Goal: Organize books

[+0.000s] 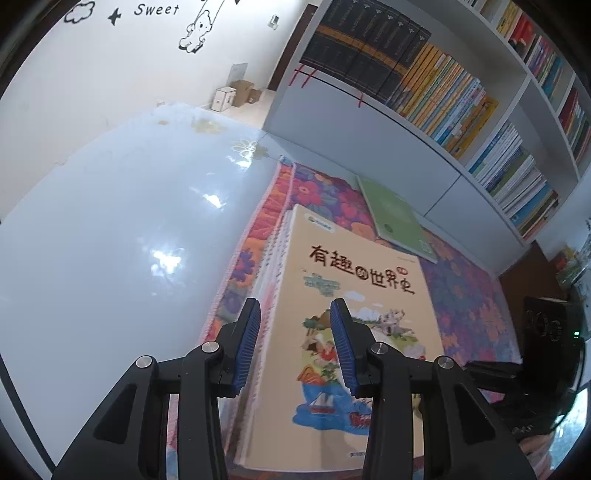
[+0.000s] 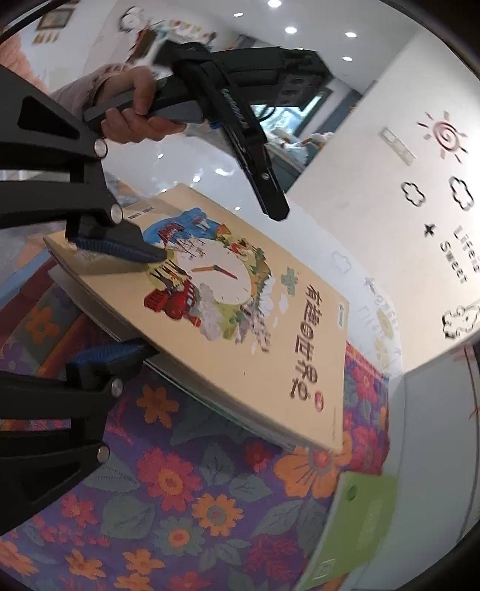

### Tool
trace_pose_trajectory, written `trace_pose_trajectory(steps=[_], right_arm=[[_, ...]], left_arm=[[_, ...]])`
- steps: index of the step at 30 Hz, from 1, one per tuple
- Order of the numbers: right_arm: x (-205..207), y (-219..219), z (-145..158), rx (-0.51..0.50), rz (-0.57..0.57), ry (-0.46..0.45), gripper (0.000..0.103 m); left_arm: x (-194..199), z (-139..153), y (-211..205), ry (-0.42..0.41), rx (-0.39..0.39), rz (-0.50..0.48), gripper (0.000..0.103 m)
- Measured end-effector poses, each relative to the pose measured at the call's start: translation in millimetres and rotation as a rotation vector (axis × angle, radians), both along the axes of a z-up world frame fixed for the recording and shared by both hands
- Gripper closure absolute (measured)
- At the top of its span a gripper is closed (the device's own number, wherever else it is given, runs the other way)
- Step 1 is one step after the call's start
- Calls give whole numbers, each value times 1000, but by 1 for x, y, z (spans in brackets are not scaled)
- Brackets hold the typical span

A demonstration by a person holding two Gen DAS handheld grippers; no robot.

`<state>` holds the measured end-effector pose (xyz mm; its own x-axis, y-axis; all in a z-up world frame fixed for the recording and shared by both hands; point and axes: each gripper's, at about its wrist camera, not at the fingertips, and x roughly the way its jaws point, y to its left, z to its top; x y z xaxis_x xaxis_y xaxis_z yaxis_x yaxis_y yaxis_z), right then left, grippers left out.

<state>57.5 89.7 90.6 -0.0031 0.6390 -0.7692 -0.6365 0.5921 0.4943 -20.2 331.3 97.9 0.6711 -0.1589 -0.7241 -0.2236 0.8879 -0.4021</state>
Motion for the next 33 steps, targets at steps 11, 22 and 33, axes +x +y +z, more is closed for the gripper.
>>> trace_pose_trajectory(steps=[11, 22, 33], right_arm=[[-17, -6, 6, -203, 12, -89, 48], [-23, 32, -3, -272, 67, -134, 47], [24, -52, 24, -95, -91, -135, 47]], left_arm=[[-13, 6, 7, -3, 7, 40, 66], [-19, 13, 0, 4, 28, 40, 66], [6, 32, -87, -34, 130, -70, 63]])
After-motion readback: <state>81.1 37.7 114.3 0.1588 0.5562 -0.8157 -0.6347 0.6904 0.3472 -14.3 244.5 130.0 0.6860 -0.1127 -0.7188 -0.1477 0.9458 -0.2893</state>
